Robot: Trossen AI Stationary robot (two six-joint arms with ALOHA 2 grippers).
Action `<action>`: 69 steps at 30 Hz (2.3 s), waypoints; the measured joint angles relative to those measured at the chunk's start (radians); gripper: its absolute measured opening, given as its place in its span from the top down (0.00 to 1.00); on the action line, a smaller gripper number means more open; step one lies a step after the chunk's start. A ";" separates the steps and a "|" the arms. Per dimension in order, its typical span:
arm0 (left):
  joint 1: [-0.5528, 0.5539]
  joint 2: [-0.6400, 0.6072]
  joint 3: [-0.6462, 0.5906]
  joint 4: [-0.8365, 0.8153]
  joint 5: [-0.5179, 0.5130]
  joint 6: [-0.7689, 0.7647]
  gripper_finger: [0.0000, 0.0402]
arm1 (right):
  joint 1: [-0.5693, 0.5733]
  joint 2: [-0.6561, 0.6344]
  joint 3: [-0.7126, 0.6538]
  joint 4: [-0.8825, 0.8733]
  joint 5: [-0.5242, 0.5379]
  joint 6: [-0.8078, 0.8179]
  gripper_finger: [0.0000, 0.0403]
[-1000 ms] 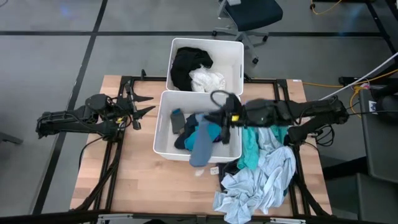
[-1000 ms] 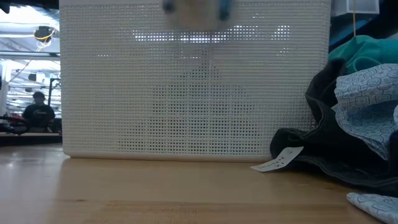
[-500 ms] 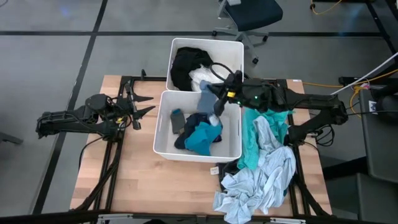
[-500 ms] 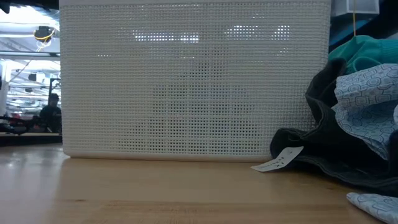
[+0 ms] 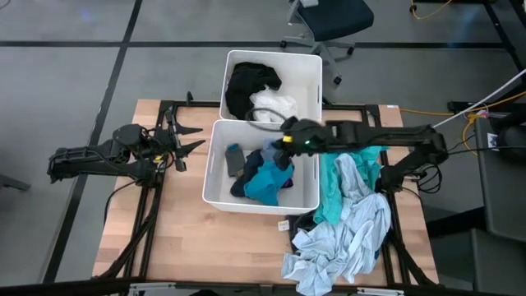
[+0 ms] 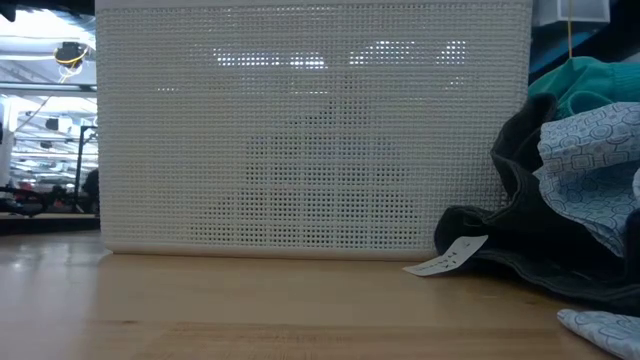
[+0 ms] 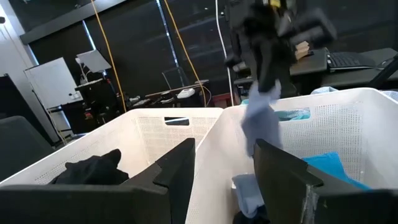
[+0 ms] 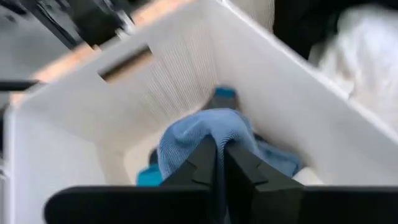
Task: Sort clothes
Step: Put the blue sock into the bottom white bin, then put the gray sock into the bottom white bin
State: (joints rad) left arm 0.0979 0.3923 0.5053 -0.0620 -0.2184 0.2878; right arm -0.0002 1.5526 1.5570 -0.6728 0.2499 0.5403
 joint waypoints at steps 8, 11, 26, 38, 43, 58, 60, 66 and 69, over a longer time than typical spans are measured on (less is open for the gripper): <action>0.000 0.000 0.000 0.000 0.000 -0.004 0.63 | 0.000 0.095 0.000 -0.036 -0.060 0.018 0.73; 0.000 0.000 0.000 0.000 0.000 -0.004 0.63 | -0.001 0.102 0.000 -0.051 -0.079 0.015 0.61; 0.000 0.000 0.000 -0.004 0.000 -0.004 0.63 | 0.170 0.038 0.000 -0.156 -0.289 0.241 0.44; 0.000 0.000 0.000 -0.008 0.000 -0.017 0.63 | 0.568 0.005 0.000 -0.297 -0.004 0.660 0.44; 0.000 0.000 0.000 -0.008 0.000 -0.019 0.63 | 0.750 -0.006 0.000 -0.361 0.138 0.948 0.44; 0.000 0.000 0.000 -0.005 0.000 -0.019 0.63 | 1.025 0.196 0.000 -0.501 -0.144 1.680 0.44; 0.000 0.000 0.000 -0.005 0.000 -0.019 0.63 | 1.036 0.233 0.000 -0.506 -0.255 1.680 0.44; 0.000 0.000 0.000 -0.002 0.000 -0.019 0.63 | 1.036 0.297 0.000 -0.530 -0.512 1.626 0.44; 0.000 0.000 0.000 0.001 0.000 -0.013 0.63 | 1.034 0.325 0.000 -0.605 -0.507 1.582 0.44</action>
State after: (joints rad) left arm 0.0978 0.3923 0.5054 -0.0611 -0.2181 0.2747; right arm 1.0336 1.8776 1.5566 -1.2780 -0.2570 2.1219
